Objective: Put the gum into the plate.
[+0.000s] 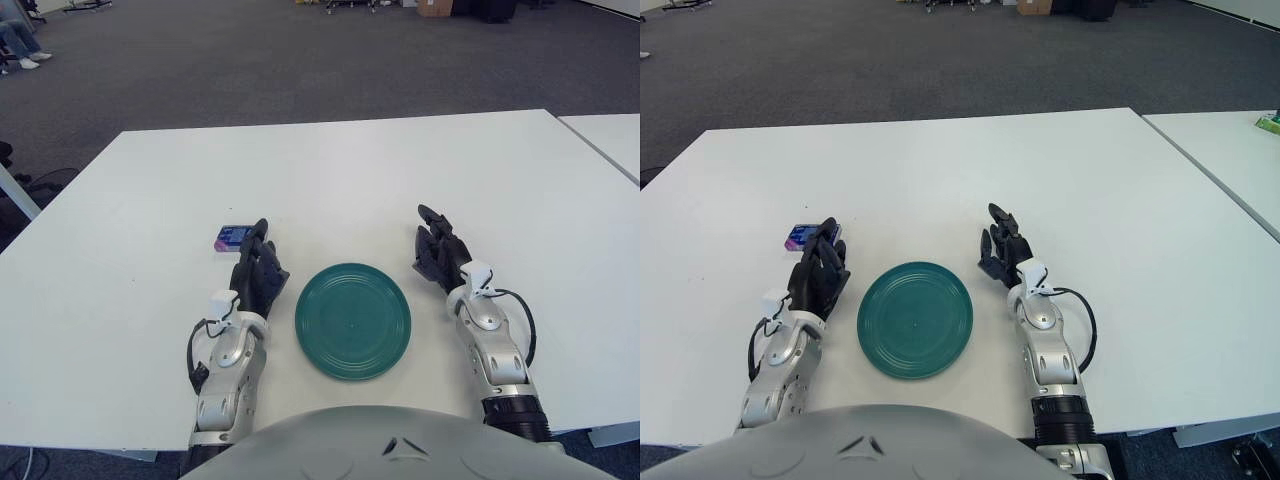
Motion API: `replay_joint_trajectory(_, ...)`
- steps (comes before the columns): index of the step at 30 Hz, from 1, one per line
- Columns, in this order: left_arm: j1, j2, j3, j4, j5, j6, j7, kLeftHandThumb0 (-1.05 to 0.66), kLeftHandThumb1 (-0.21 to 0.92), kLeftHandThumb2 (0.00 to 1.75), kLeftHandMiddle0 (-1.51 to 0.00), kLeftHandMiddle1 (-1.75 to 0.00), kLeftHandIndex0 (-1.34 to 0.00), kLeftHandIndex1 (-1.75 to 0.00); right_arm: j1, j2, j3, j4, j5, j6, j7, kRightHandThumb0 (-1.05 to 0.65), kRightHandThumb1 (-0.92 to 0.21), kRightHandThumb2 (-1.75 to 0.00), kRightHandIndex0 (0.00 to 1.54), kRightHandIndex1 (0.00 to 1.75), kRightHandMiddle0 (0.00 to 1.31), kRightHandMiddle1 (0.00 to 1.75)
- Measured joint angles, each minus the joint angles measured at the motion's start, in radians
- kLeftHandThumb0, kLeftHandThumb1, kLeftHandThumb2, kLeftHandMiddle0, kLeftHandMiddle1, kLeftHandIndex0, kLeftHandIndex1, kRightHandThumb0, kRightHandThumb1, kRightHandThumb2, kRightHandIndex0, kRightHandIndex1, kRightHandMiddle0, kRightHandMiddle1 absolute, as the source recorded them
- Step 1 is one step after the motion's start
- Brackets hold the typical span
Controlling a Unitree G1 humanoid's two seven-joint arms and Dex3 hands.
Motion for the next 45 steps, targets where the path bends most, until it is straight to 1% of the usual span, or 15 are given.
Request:
replay_joint_trajectory(1, 0.0, 0.0, 0.001, -0.016, -0.004, 0.011, 0.005, -0.91, 0.92, 0.91, -0.22, -0.02, 0.0, -0.54, 0.0, 0.0, 0.0, 0.0, 0.0, -0.001, 0.0, -0.61, -0.92, -1.0, 0.12, 0.01, 0.0, 0.36)
replay_joint_trajectory(4, -0.001, 0.001, 0.004, -0.103, -0.013, 0.056, 0.027, -0.91, 0.92, 0.91, -0.28, -0.02, 0.0, -0.67, 0.0, 0.0, 0.0, 0.001, -0.001, -0.002, -0.003, -0.61, -0.92, -1.01, 0.12, 0.01, 0.0, 0.36)
replay_joint_trajectory(7, -0.029, 0.004, 0.013, -0.169, 0.002, 0.066, 0.036, -0.91, 0.92, 0.9, -0.33, -0.03, -0.02, -0.76, -0.002, 0.001, 0.0, 0.007, -0.004, -0.007, -0.011, -0.61, -0.92, -1.01, 0.13, 0.01, 0.0, 0.37)
replay_joint_trajectory(11, -0.086, 0.021, 0.031, -0.179, 0.046, 0.064, 0.038, -0.88, 0.92, 0.87, -0.37, -0.04, -0.03, -0.8, -0.009, 0.0, 0.002, 0.018, -0.012, -0.009, -0.017, -0.62, -0.92, -1.01, 0.13, 0.01, 0.0, 0.37)
replay_joint_trajectory(13, -0.12, 0.049, 0.041, -0.164, 0.091, 0.064, 0.038, -0.87, 0.92, 0.86, -0.38, -0.04, -0.04, -0.82, -0.018, -0.001, 0.003, 0.026, -0.018, -0.01, -0.017, -0.62, -0.92, -1.01, 0.12, 0.01, 0.0, 0.36)
replay_joint_trajectory(15, -0.16, 0.097, 0.053, -0.139, 0.16, 0.061, 0.038, -0.85, 0.92, 0.83, -0.4, -0.04, -0.05, -0.83, -0.03, -0.003, 0.003, 0.038, -0.023, -0.013, -0.017, -0.63, -0.92, -1.0, 0.12, 0.01, 0.0, 0.36)
replay_joint_trajectory(18, -0.204, 0.167, 0.064, -0.109, 0.26, 0.03, 0.038, -0.84, 0.92, 0.8, -0.41, -0.04, -0.05, -0.84, -0.045, -0.009, -0.002, 0.057, -0.029, -0.02, -0.02, -0.64, -0.92, -0.99, 0.12, 0.0, 0.0, 0.35)
replay_joint_trajectory(21, -0.223, 0.233, 0.067, -0.09, 0.362, -0.016, 0.04, -0.86, 0.92, 0.77, -0.42, -0.04, -0.06, -0.86, -0.057, -0.017, -0.009, 0.079, -0.031, -0.034, -0.028, -0.66, -0.92, -0.98, 0.11, 0.0, 0.0, 0.34)
replay_joint_trajectory(24, -0.225, 0.321, 0.067, -0.082, 0.46, -0.051, 0.019, -0.89, 0.92, 0.72, -0.42, -0.04, -0.07, -0.88, -0.073, -0.018, -0.014, 0.105, -0.031, -0.051, -0.03, -0.66, -0.92, -0.97, 0.11, 0.0, 0.0, 0.34)
replay_joint_trajectory(29, -0.23, 0.498, 0.101, -0.086, 0.539, -0.089, -0.094, -0.94, 0.92, 0.65, -0.41, -0.03, -0.06, -0.91, -0.088, -0.018, -0.023, 0.147, -0.03, -0.087, -0.03, -0.67, -0.92, -0.95, 0.11, 0.0, 0.0, 0.32)
replay_joint_trajectory(33, -0.262, 0.604, 0.121, -0.046, 0.573, -0.128, -0.147, -0.98, 0.92, 0.61, -0.39, -0.01, -0.04, -0.91, -0.093, -0.018, -0.028, 0.172, -0.027, -0.109, -0.029, -0.67, -0.92, -0.95, 0.12, 0.0, 0.0, 0.31)
replay_joint_trajectory(36, -0.306, 0.67, 0.118, 0.039, 0.58, -0.166, -0.197, -0.99, 0.92, 0.58, -0.36, -0.01, -0.02, -0.9, -0.101, -0.018, -0.03, 0.186, -0.024, -0.118, -0.027, -0.67, -0.92, -0.94, 0.12, 0.0, 0.0, 0.3)
replay_joint_trajectory(38, -0.346, 0.708, 0.108, 0.125, 0.586, -0.191, -0.224, -0.98, 0.92, 0.56, -0.34, 0.0, -0.01, -0.88, -0.104, -0.017, -0.029, 0.192, -0.023, -0.125, -0.025, -0.67, -0.92, -0.94, 0.12, 0.0, 0.0, 0.3)
replay_joint_trajectory(42, -0.429, 0.76, 0.073, 0.294, 0.606, -0.245, -0.265, -0.98, 0.92, 0.51, -0.32, 0.0, 0.0, -0.82, -0.105, -0.018, -0.029, 0.198, -0.02, -0.138, -0.018, -0.66, -0.92, -0.94, 0.12, 0.0, 0.0, 0.3)
replay_joint_trajectory(45, -0.488, 0.793, 0.039, 0.41, 0.612, -0.286, -0.322, -0.96, 0.92, 0.47, -0.32, 0.0, 0.0, -0.79, -0.109, -0.017, -0.031, 0.207, -0.013, -0.14, -0.011, -0.65, -0.92, -0.93, 0.12, 0.0, 0.0, 0.29)
